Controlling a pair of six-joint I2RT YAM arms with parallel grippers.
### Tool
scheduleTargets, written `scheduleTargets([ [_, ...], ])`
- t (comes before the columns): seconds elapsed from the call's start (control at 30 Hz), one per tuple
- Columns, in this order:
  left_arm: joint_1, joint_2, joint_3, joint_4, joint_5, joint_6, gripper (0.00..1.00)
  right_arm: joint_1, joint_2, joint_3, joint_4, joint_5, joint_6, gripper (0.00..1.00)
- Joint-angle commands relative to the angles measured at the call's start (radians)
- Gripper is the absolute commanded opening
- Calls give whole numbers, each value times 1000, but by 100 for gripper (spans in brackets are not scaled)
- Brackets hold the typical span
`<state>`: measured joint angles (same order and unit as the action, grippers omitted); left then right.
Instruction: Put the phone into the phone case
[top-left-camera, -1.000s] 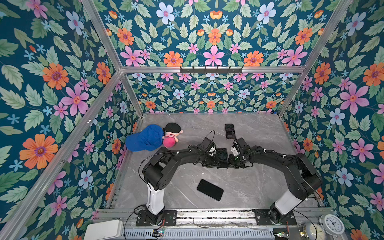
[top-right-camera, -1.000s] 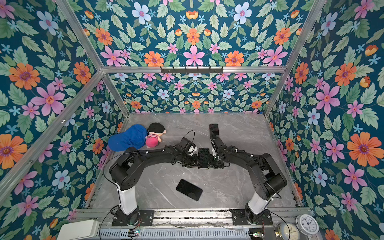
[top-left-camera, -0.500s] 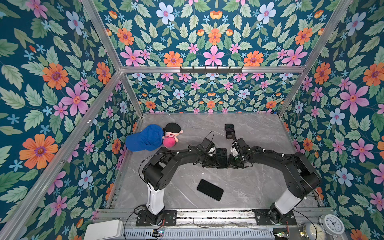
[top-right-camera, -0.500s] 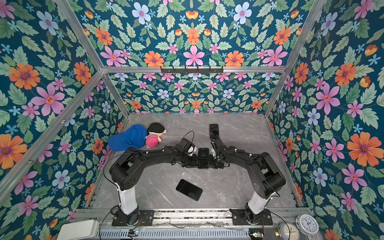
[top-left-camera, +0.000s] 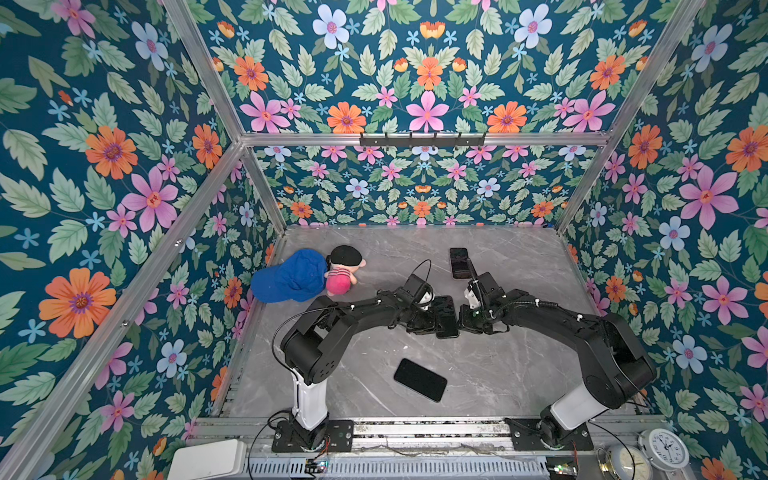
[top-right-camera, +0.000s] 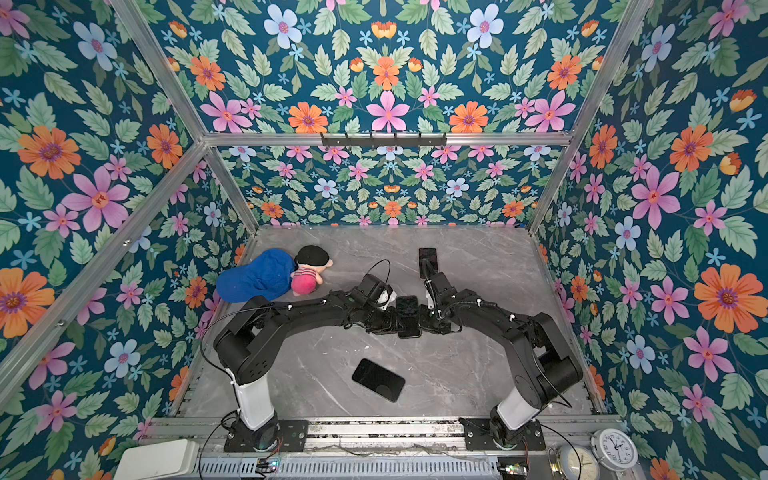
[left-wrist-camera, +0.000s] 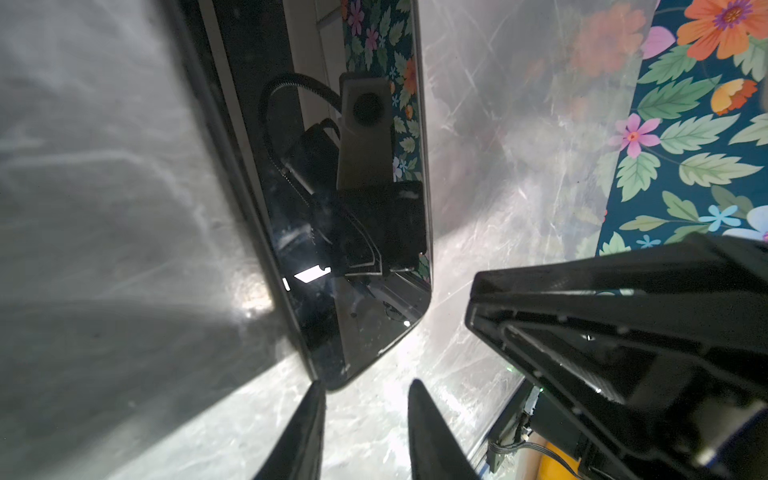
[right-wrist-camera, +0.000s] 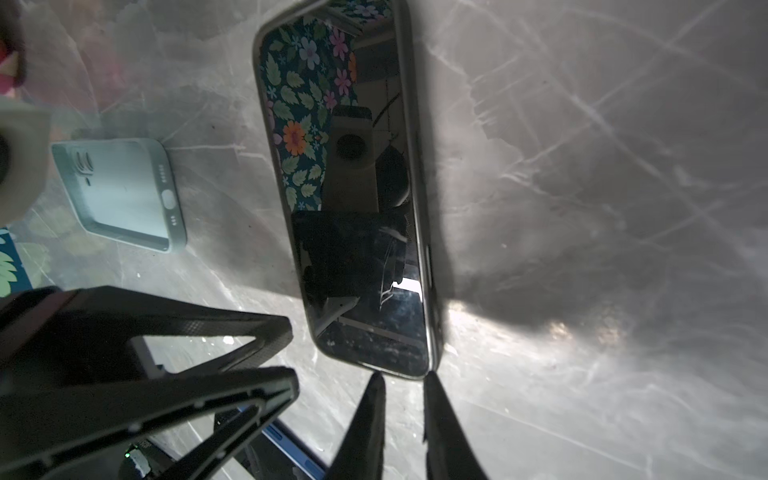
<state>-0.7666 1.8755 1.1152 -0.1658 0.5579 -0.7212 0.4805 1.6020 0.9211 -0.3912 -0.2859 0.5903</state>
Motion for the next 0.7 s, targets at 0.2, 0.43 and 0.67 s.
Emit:
scheduleTargets([
  [0.2, 1, 6, -5, -11, 7, -7, 40, -17, 30, -18, 33, -42, -3, 23],
  [0.43, 2, 23, -3, 0, 19, -10, 40, -20, 48, -25, 57, -59, 2, 24],
  [0.67, 2, 36, -3, 13, 26, -12, 40, -20, 47, -34, 74, -68, 6, 24],
])
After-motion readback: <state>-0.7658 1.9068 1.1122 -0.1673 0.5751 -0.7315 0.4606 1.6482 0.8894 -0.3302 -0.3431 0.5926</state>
